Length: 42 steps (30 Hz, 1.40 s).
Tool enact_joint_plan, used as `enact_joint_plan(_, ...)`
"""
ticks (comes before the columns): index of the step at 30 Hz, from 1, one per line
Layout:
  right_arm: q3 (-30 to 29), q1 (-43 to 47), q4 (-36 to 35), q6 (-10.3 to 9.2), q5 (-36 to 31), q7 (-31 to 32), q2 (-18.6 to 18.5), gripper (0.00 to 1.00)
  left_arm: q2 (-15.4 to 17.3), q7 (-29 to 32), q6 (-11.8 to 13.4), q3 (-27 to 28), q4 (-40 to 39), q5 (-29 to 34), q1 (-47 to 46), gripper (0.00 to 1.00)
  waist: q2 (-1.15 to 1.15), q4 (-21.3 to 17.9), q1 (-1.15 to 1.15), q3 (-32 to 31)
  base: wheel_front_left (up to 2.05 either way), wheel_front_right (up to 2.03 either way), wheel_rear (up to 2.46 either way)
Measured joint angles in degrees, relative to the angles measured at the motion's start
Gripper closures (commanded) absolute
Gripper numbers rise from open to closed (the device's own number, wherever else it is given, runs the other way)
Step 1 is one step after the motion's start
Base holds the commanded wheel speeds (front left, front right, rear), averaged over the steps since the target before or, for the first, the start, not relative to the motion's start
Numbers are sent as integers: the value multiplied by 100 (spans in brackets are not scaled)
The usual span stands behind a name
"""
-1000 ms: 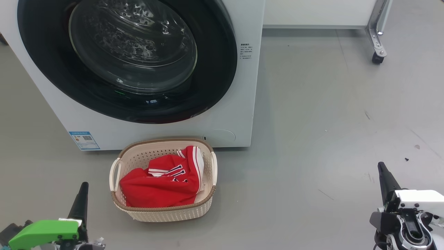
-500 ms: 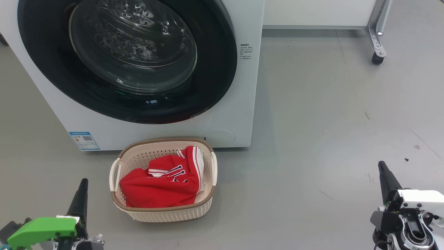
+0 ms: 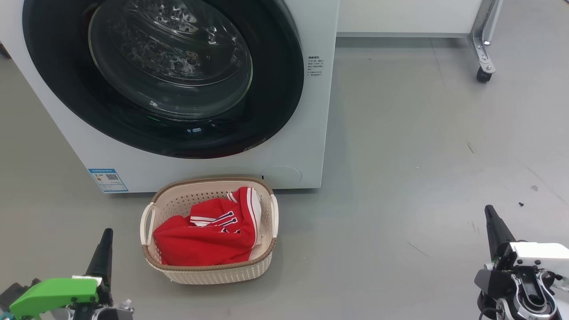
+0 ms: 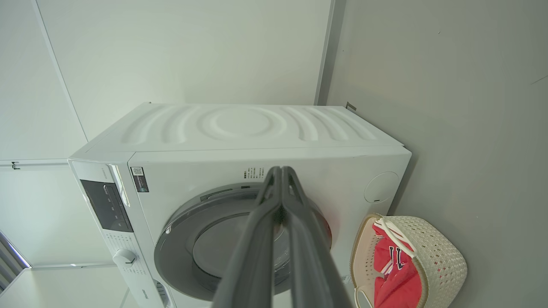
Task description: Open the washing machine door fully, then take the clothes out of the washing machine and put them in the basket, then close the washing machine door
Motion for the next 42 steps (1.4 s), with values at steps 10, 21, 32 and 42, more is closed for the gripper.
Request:
enact_joint_plan(10,7,0,-4,0,1,-1,0,100,-1,0,0,1,-1,0,-1,100,0,0,0,0,0,0,0)
enact_joint_plan(21,14,1,-12,0,1,-1,0,100,-1,0,0,3,-1,-2,-1,100,0,0,0,0,0,0,0)
enact_joint_plan(32,20,1,-22,0,2,-2,0,100,-2,0,0,4,-1,-4,-2,100,0,0,0,1,0,0,0)
enact_joint_plan(42,24,1,-30,0,2,-9,0,100,-2,0,0,5,-2,-4,-2,100,0,0,0,1,0,0,0)
